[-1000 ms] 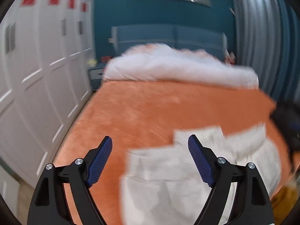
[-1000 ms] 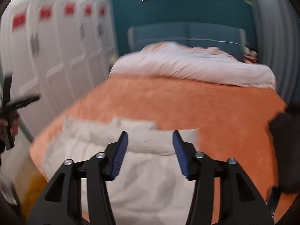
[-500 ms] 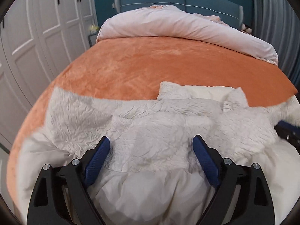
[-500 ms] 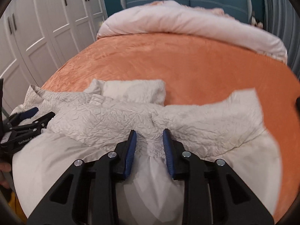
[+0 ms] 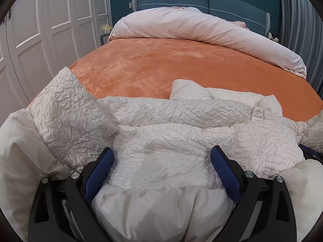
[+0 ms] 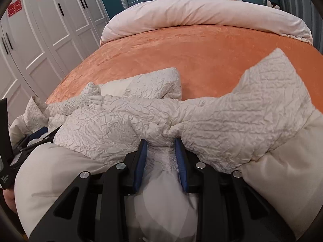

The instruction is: Fold large clothes

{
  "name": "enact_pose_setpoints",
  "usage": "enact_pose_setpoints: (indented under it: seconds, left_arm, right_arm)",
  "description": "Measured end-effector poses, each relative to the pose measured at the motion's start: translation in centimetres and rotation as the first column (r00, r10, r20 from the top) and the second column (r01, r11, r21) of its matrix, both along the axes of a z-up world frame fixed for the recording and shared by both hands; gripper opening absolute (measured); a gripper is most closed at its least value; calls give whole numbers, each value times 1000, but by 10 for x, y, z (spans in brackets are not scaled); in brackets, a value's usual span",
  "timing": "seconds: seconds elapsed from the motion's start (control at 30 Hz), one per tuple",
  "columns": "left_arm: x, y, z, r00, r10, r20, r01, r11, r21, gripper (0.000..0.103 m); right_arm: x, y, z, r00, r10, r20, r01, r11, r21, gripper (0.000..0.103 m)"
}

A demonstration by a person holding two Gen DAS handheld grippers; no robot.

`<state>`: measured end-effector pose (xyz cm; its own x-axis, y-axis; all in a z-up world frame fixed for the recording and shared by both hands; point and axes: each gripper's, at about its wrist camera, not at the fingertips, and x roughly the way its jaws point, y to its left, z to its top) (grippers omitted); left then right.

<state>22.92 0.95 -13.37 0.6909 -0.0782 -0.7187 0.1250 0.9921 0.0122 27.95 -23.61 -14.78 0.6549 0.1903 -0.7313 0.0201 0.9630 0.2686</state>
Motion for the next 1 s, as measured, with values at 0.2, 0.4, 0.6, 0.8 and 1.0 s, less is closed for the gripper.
enact_pose_setpoints:
  seconds: [0.2,0.4,0.6,0.8,1.0]
  left_arm:
    - [5,1,-6,1000,1,-6,-1,1000,-1,96]
    - [4,0,-9,1000,1,-7,-1,1000,4,96]
    - [5,-1,-12,1000,3,-5,-3,1000,8,96]
    - [11,-2,-4,999,-6,-42,6,1000,2,95]
    - [8,53,73,994,107,-5,-106,979,-176,92]
  right_arm:
    - [-1,1,-4,1000,-8,1,8,1000,1,27]
    - [-1,4,-7,1000,-15,6,15,1000,-12,27]
    - [0,8,-8,1000,-24,14,24,999,-23,27]
    - [4,9,-5,1000,-23,-16,23,1000,-17,27]
    - [-11,40,82,998,-42,48,44,998,-38,31]
